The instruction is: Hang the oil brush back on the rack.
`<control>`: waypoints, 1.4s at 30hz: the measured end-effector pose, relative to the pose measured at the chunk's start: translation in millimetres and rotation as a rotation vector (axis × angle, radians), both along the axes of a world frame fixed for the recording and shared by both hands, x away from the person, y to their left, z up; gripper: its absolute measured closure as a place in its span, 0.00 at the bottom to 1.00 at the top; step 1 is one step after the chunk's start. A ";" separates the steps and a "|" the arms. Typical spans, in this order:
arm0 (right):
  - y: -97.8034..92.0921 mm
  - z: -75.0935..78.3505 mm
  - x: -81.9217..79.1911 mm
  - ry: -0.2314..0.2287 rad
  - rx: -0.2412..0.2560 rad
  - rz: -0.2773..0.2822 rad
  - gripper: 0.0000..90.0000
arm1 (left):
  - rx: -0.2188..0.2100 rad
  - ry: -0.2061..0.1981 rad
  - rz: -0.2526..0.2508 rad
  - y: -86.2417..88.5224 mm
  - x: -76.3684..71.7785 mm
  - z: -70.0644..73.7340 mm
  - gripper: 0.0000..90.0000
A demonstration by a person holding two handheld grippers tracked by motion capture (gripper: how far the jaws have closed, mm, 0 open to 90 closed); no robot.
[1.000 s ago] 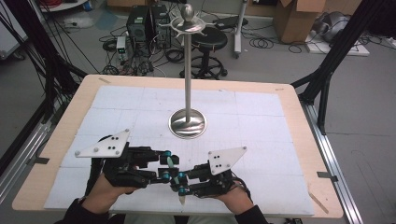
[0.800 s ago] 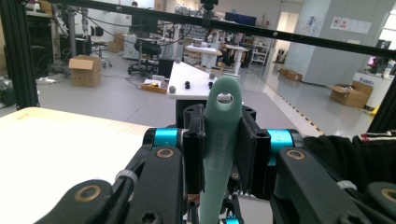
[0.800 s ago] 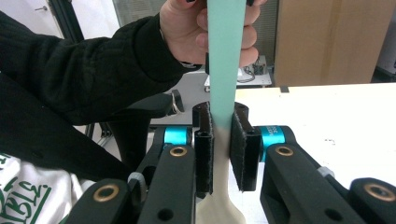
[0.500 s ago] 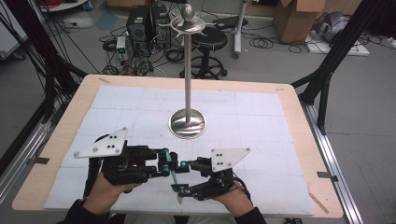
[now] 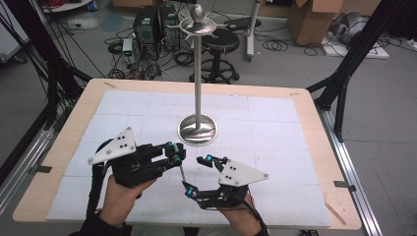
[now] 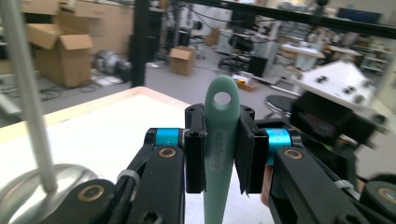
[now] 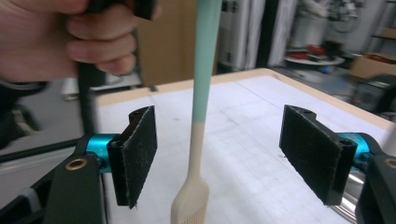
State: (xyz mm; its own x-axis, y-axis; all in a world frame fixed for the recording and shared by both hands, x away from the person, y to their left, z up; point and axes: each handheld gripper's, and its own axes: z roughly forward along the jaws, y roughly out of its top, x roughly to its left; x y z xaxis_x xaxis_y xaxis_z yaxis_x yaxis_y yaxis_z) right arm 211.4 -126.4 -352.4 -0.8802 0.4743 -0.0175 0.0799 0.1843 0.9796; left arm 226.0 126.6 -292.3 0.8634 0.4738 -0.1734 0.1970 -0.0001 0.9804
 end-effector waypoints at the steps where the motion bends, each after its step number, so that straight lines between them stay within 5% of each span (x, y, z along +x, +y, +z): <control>1: 0.7 -0.3 -0.6 0.000 -0.007 -0.015 0.30 | 0.004 0.002 0.017 -0.6 0.1 0.0 0.84; 7: 2.0 -1.2 -1.1 -0.014 -0.006 -0.077 0.30 | 0.026 0.002 0.089 -5.9 -0.4 -0.4 0.84; 12: 3.5 -1.3 -0.7 -0.008 0.005 -0.122 0.31 | 0.030 0.000 0.099 -10.2 -0.7 -1.3 0.84; 42: 17.6 -0.3 3.4 0.073 0.013 -0.159 0.91 | 0.002 0.006 0.166 -25.7 -2.9 -3.3 0.83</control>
